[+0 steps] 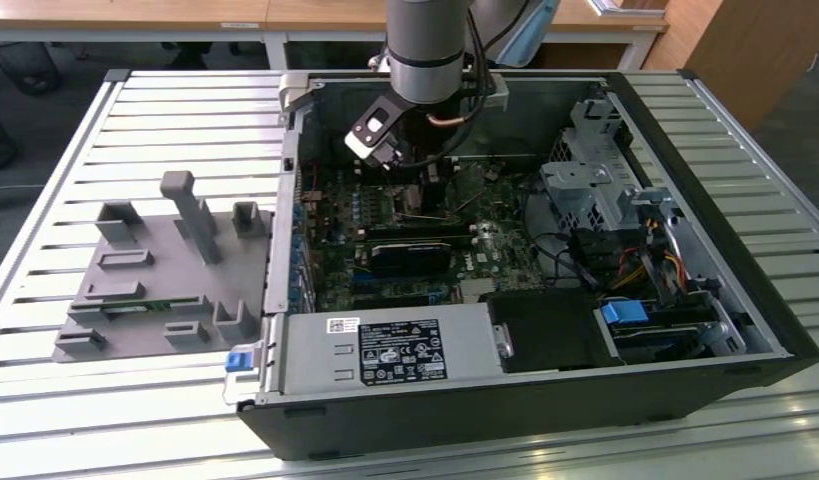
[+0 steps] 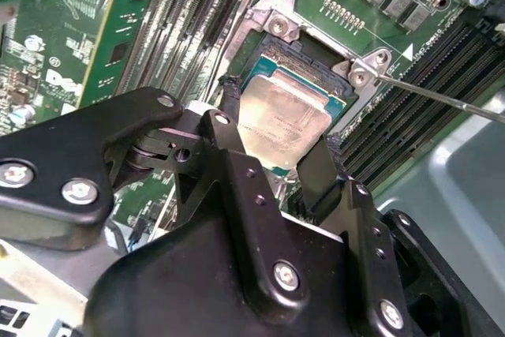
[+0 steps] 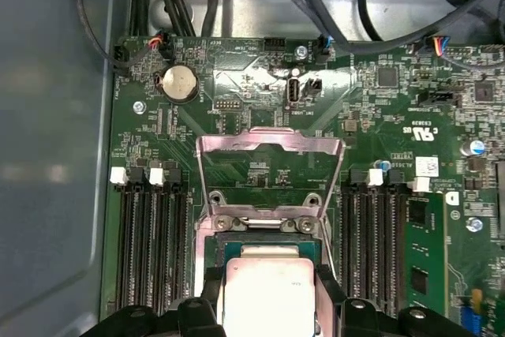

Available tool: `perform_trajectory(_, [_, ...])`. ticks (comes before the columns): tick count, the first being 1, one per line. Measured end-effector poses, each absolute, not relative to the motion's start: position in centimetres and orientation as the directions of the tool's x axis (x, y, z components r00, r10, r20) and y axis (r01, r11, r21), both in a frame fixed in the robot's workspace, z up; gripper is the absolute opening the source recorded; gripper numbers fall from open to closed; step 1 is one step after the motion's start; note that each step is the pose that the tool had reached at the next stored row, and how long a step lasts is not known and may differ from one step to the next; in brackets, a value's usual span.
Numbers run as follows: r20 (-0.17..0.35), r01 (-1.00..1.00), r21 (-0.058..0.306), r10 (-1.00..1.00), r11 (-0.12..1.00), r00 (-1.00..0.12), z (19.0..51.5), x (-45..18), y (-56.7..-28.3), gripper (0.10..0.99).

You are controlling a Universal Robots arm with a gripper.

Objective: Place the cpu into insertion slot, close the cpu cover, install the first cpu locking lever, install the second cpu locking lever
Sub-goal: 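Place the cpu into insertion slot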

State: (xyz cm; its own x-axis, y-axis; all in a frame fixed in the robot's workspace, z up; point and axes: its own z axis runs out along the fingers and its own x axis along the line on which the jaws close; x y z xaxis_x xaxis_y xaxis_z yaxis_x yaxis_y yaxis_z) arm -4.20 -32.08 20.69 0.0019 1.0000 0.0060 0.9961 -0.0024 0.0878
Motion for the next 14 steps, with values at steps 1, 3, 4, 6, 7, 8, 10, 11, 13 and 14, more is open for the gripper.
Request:
perform_trajectory(1, [0.006,0.996,0.088,1.0,-0.003,0.002,20.54,-4.22,-32.04,0.541])
perform_trajectory(3, [0.005,0.996,0.088,1.0,-0.005,0.005,20.32,-4.25,-31.98,0.541])
perform_trajectory(4, [0.005,0.996,0.088,1.0,-0.007,0.006,20.22,-4.28,-31.97,0.541])
perform_trajectory(6, [0.005,0.996,0.088,1.0,-0.007,0.007,20.1,-4.33,-31.96,0.541])
perform_trajectory(7, [0.005,0.996,0.088,1.0,-0.007,0.007,20.04,-4.35,-31.96,0.541])
perform_trajectory(8, [0.005,0.996,0.088,1.0,-0.008,0.007,19.97,-4.37,-31.95,0.541])
perform_trajectory(10, [0.005,0.996,0.088,1.0,-0.008,0.008,19.86,-4.37,-31.94,0.541])
perform_trajectory(11, [0.005,0.996,0.088,1.0,-0.009,0.009,19.81,-4.37,-31.93,0.541])
perform_trajectory(13, [0.004,0.996,0.088,1.0,-0.013,0.013,19.72,-4.37,-31.91,0.541])
perform_trajectory(14, [0.004,0.996,0.088,1.0,-0.015,0.015,19.69,-4.37,-31.91,0.541])
